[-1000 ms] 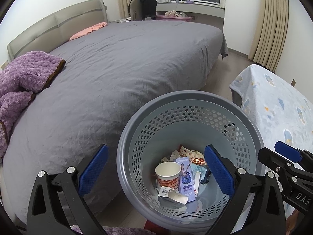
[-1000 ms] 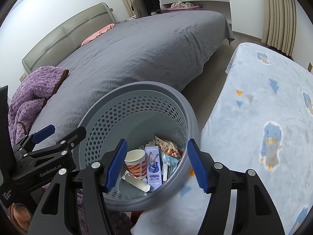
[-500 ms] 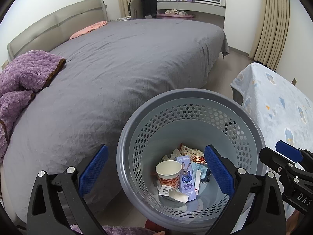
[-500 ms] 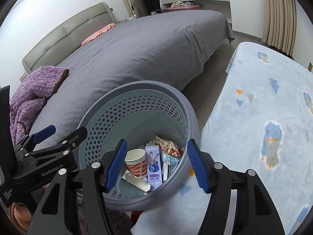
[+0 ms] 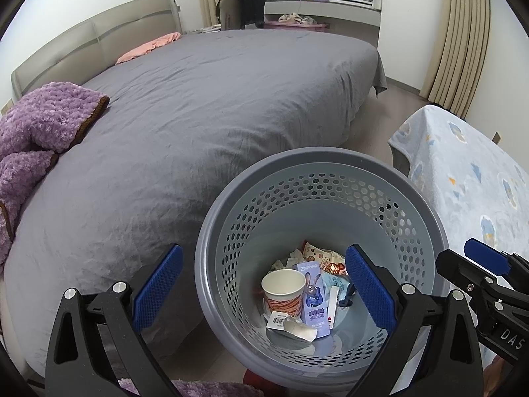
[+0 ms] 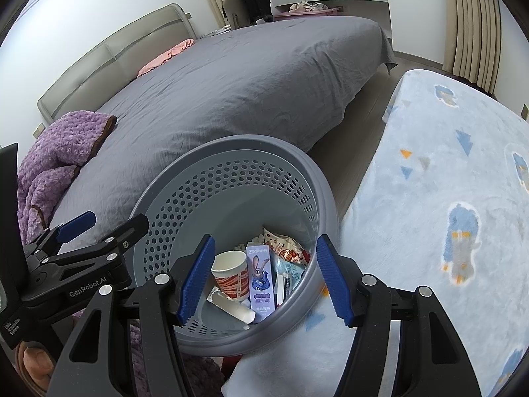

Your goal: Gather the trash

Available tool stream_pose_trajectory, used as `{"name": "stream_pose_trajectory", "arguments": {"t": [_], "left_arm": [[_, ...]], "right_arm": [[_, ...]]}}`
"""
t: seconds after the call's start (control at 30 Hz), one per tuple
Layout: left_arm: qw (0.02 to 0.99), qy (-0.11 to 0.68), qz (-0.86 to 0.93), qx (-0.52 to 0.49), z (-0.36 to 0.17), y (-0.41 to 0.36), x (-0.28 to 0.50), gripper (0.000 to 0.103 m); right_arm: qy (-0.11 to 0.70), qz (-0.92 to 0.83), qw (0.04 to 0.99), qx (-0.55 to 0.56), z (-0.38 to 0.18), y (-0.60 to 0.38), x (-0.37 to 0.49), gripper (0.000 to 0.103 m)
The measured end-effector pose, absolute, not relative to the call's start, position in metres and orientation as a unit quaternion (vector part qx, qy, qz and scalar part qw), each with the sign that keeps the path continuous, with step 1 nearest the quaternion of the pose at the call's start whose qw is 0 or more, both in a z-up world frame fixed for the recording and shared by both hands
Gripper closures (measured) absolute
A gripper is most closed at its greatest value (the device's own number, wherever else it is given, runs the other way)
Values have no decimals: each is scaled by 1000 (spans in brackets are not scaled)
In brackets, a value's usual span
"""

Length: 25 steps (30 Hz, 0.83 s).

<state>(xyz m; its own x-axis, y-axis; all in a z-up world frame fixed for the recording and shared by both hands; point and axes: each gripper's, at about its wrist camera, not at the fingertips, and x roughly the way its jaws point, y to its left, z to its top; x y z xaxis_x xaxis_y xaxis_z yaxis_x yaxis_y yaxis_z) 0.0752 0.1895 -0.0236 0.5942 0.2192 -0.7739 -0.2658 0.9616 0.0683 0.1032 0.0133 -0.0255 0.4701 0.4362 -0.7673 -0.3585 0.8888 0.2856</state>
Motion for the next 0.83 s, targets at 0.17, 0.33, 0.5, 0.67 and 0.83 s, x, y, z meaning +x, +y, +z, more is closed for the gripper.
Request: {"name": "stream_pose_trajectory", "arguments": {"t": [0.17, 0.33, 0.5, 0.67, 0.83], "left_arm": [[892, 429, 136, -28, -24, 190, 75, 7], [893, 429, 137, -28, -23, 190, 74, 7], [893, 428, 137, -28, -23, 190, 74, 7], [892, 429, 139, -28, -23, 191, 74, 7], [892, 429, 139, -28, -22, 191, 74, 7]], "right_arm": [[460, 232, 856, 43, -26, 13, 103, 42], [459, 232, 856, 42, -26, 14, 103, 42], [459, 232, 856, 42, -26, 14, 103, 42], [460, 232, 856, 43, -25, 14, 103, 42], [459, 232, 856, 42, -26, 14, 102, 42]]}}
